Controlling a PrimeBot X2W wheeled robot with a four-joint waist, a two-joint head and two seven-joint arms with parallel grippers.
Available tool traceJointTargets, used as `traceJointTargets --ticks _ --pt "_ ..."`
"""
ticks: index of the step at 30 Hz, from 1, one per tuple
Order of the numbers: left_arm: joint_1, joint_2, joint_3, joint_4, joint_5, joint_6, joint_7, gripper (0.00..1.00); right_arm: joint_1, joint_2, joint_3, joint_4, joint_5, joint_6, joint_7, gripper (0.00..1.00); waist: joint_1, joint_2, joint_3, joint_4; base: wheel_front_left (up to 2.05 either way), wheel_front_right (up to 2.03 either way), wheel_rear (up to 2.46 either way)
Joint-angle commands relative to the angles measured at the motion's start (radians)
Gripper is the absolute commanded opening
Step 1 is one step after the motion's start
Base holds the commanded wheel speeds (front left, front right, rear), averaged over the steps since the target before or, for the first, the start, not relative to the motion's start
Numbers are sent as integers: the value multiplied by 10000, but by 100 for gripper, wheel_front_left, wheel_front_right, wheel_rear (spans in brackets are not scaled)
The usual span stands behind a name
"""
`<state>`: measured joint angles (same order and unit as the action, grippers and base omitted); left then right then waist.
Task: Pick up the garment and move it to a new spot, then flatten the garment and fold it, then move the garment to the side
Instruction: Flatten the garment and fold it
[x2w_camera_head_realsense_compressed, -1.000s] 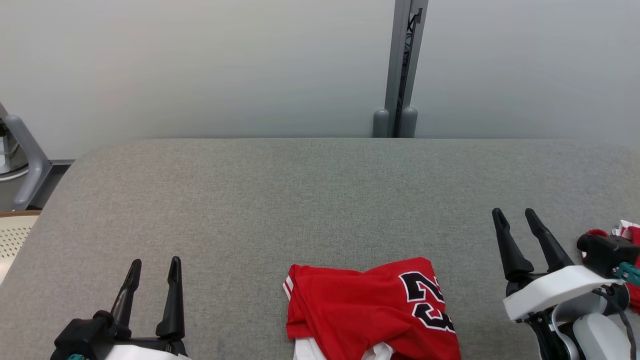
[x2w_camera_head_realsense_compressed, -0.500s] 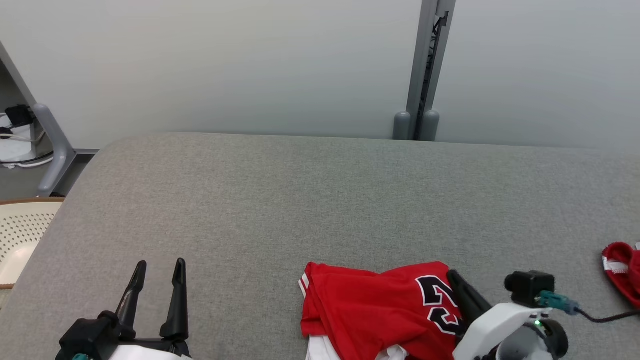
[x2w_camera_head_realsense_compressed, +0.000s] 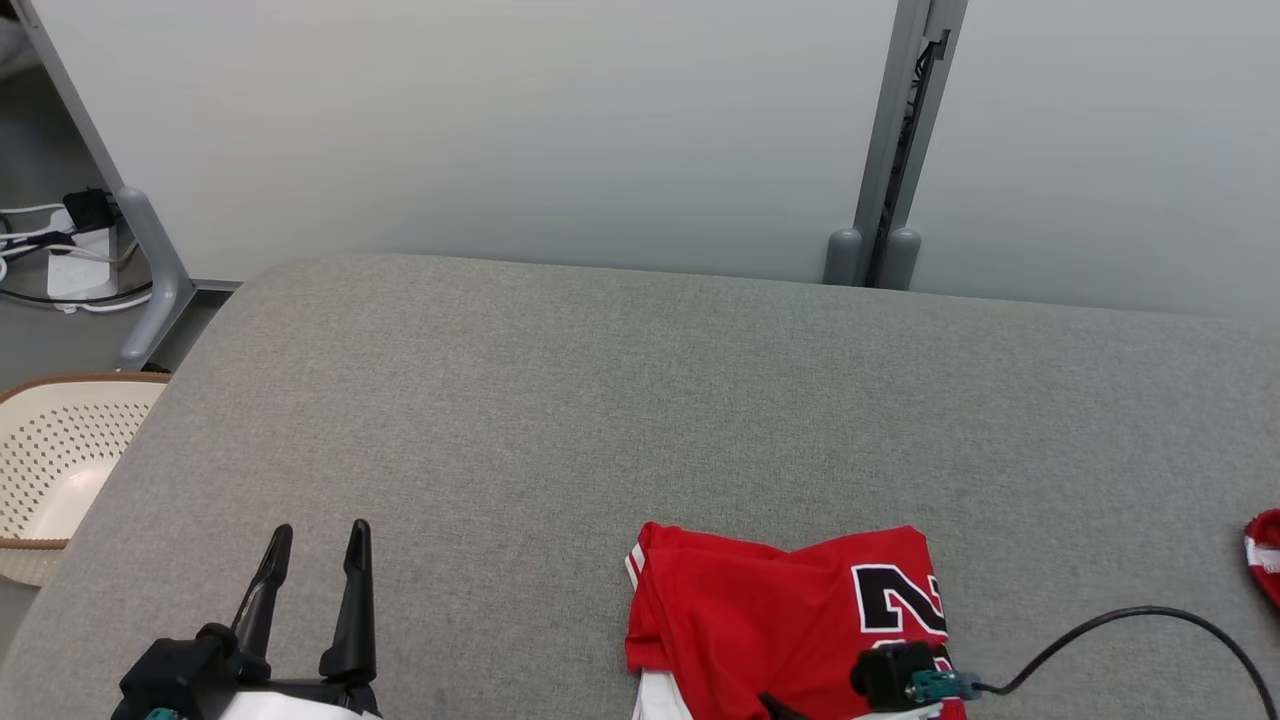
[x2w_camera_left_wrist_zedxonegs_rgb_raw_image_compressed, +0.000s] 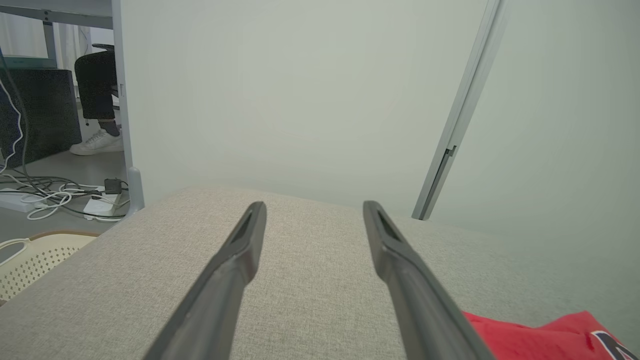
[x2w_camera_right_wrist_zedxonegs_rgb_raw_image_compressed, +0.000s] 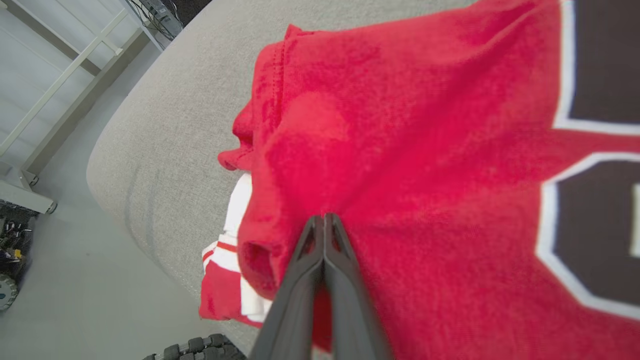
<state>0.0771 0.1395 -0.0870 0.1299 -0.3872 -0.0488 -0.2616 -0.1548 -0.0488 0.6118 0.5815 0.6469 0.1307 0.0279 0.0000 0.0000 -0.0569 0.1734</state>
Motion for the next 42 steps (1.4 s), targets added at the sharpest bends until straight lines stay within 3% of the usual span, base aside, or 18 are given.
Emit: traceJointTargets --ticks 1,11,22,23,25,26,33,42 --pt "-77 -5 43 -3 84 -20 -41 100 -140 -56 237 89 115 3 -5 0 0 0 -8 -3 0 0 0" --pt "-23 -28 130 -96 99 -2 -41 100 -681 -111 1526 -52 807 3 -489 0 0 0 -73 -366 0 0 0" --pt "94 -73 267 -253 160 -7 -42 100 -1459 -1185 448 -1260 670 3 -1797 0 0 0 -104 -960 0 0 0" --pt "90 -76 281 -264 170 -4 -42 100 -1491 -1292 245 -1443 598 3 -1880 10 0 0 -108 -1005 0 0 0" --pt "86 -74 309 -291 172 -7 -42 100 -1550 -1513 -221 -1825 388 3 -2008 46 0 0 -117 -1087 0 0 0" --pt "89 -76 325 -308 173 -7 -42 100 -1553 -1620 -443 -2019 272 3 -2047 100 0 0 -121 -1127 0 0 0" --pt "146 -73 444 -442 246 -18 -42 100 -1246 -2002 -2267 -3465 -826 3 -2101 100 0 0 -155 -1372 0 0 0" --pt "133 -160 591 -619 303 -26 -42 100 -81 -1474 -4703 -4228 -2470 3 -2322 100 0 0 -133 -1508 0 0 0"
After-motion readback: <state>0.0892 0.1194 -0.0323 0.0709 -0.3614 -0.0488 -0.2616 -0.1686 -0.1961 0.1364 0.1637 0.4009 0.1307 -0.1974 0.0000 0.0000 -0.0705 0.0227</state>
